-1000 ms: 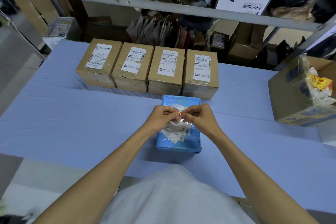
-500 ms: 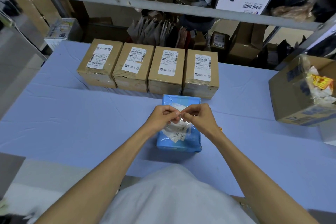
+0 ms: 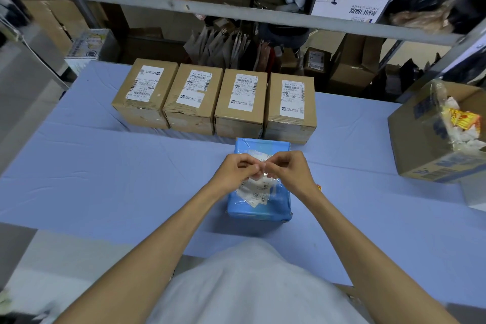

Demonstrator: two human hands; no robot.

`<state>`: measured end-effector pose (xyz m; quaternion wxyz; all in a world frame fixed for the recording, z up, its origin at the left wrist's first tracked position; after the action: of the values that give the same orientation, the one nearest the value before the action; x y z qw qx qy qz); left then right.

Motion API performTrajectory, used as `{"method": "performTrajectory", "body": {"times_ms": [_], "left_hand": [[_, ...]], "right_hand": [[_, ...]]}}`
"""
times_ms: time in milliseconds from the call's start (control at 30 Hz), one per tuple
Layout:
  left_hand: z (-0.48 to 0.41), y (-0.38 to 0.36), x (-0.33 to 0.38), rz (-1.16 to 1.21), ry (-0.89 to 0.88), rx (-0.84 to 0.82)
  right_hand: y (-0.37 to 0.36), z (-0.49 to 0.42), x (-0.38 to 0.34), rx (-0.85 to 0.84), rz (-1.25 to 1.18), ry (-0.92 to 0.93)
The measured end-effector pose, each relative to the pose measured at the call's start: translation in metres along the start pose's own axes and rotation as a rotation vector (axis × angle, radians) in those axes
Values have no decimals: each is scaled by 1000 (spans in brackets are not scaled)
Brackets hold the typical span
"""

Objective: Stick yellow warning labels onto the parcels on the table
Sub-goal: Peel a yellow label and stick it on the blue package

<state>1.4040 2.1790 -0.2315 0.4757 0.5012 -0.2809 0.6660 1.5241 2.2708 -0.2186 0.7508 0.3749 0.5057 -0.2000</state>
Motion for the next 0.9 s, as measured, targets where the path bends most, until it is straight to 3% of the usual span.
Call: {"method": "performTrajectory", "body": {"times_ms": [167,467,667,900], "left_hand": [[-1,1,-1,-22,23,-5],[0,-1,-2,179,154,31],[-7,-4,-6,96,123,18],[-12,9,-21,64,182,138]], "right_hand": [[-2,0,0,5,-21,-12],[-5,-3,0,48,-94,-34],[-9,0,-6,1,-41,5],[8,-8,11,317,-102,-215]]}}
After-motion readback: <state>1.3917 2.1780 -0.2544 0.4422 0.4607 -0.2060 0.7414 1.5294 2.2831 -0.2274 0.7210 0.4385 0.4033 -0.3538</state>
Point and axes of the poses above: each hand's wrist, its own z-axis away from the middle knuckle, its own y-axis out of the back of the hand, x = y × z, the point moved 4 cm from there along -z, towards the middle knuckle, and after that the axes turned 3 degrees about x, right-handed, at the moved point
